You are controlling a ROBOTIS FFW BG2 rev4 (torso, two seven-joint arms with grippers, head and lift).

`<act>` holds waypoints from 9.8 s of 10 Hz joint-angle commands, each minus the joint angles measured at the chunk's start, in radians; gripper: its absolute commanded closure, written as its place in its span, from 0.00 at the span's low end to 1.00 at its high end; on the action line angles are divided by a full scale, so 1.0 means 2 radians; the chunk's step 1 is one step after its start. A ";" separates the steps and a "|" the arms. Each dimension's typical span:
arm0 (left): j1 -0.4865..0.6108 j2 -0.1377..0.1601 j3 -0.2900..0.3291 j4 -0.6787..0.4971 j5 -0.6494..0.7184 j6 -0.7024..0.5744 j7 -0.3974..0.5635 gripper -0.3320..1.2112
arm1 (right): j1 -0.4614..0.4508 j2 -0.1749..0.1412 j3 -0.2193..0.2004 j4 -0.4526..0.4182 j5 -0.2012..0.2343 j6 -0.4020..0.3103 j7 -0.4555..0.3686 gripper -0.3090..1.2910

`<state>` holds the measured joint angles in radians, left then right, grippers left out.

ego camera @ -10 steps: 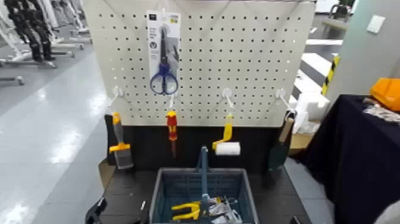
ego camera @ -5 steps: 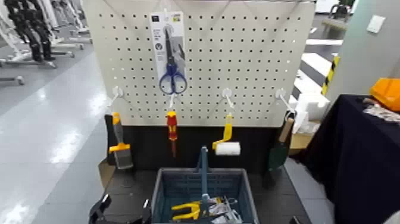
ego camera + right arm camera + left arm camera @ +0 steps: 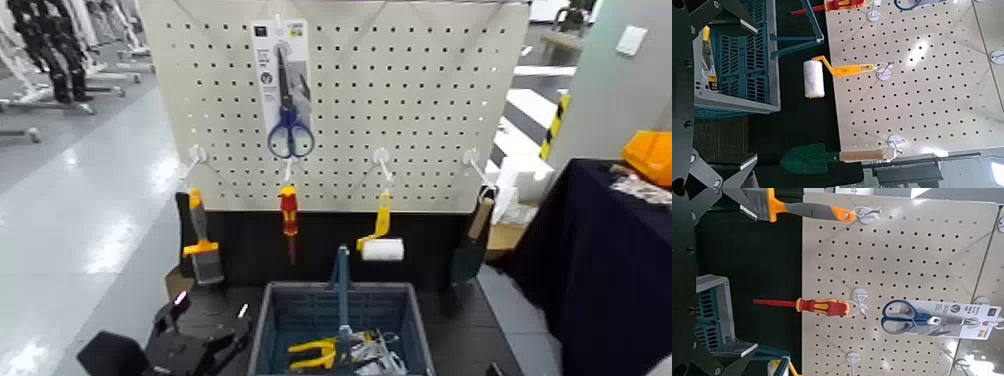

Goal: Put the blue scissors into the crate.

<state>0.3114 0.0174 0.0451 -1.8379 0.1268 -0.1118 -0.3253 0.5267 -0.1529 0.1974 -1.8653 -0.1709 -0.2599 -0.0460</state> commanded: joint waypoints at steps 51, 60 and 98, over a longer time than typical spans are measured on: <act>-0.537 0.105 -0.085 0.249 0.068 0.194 -0.361 0.96 | -0.043 -0.003 0.021 0.021 -0.027 0.022 0.033 0.30; -0.551 0.101 -0.101 0.201 0.074 0.195 -0.359 0.96 | -0.044 -0.003 0.019 0.024 -0.032 0.024 0.035 0.30; -0.253 0.060 -0.052 0.207 0.049 0.330 -0.376 0.95 | -0.040 -0.009 0.019 0.015 -0.035 0.038 0.035 0.30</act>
<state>-0.1942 0.1379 -0.0588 -1.4243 0.2273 0.5491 -1.0766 0.4464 -0.1703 0.2362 -1.8346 -0.2408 -0.1841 0.0243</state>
